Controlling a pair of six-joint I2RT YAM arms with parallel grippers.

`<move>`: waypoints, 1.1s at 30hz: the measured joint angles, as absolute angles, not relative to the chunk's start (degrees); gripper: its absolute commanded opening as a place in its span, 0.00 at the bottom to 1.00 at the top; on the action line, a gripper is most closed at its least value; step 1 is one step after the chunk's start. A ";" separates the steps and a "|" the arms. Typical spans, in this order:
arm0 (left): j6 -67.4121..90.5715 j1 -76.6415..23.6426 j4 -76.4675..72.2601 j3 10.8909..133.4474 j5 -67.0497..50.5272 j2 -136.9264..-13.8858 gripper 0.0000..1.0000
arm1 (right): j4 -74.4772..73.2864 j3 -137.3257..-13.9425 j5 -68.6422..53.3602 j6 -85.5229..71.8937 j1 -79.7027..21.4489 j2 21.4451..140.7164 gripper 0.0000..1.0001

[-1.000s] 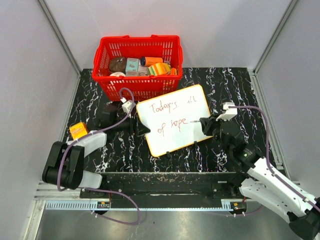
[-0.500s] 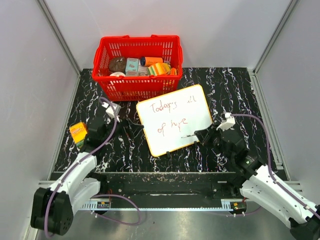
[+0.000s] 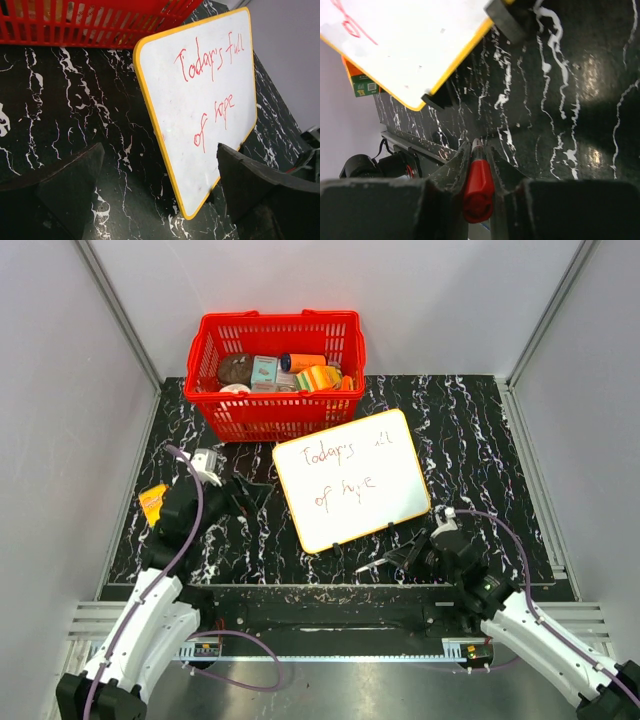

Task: Write a sentence on the whiteboard
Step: Put down the whiteboard marker without the cap at the corner of the board, then reset both arms

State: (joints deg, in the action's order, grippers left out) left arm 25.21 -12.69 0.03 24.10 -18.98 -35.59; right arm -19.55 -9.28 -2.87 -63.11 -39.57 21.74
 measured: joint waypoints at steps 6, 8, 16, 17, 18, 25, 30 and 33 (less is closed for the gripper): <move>27.22 -12.71 5.52 29.34 -16.62 -32.23 0.99 | -19.73 -6.94 -4.51 -69.56 -39.57 22.20 0.07; 27.55 -12.69 6.42 30.87 -16.40 -31.27 0.99 | -19.49 -6.68 -4.73 -71.33 -39.57 22.72 0.12; 28.14 -12.69 7.16 32.21 -16.75 -29.71 0.99 | -18.85 -6.50 -4.67 -75.31 -39.57 22.63 0.82; 28.14 -12.69 7.18 32.21 -17.06 -29.71 0.99 | -18.81 -6.50 -4.60 -75.35 -39.57 22.28 0.85; 28.14 -12.71 7.14 32.21 -17.30 -29.71 0.99 | -18.79 -6.50 -4.56 -75.35 -39.57 22.04 0.87; 28.14 -12.69 6.22 32.21 -18.72 -29.71 0.99 | -19.18 -7.33 -3.20 -73.23 -39.57 21.96 1.00; 28.12 -12.71 5.78 32.18 -19.53 -30.06 0.99 | -18.31 -10.90 -1.54 -68.82 -39.57 26.26 1.00; 28.14 -12.71 5.41 32.08 -19.51 -31.20 0.99 | -17.34 -14.55 -0.21 -64.97 -39.57 31.14 1.00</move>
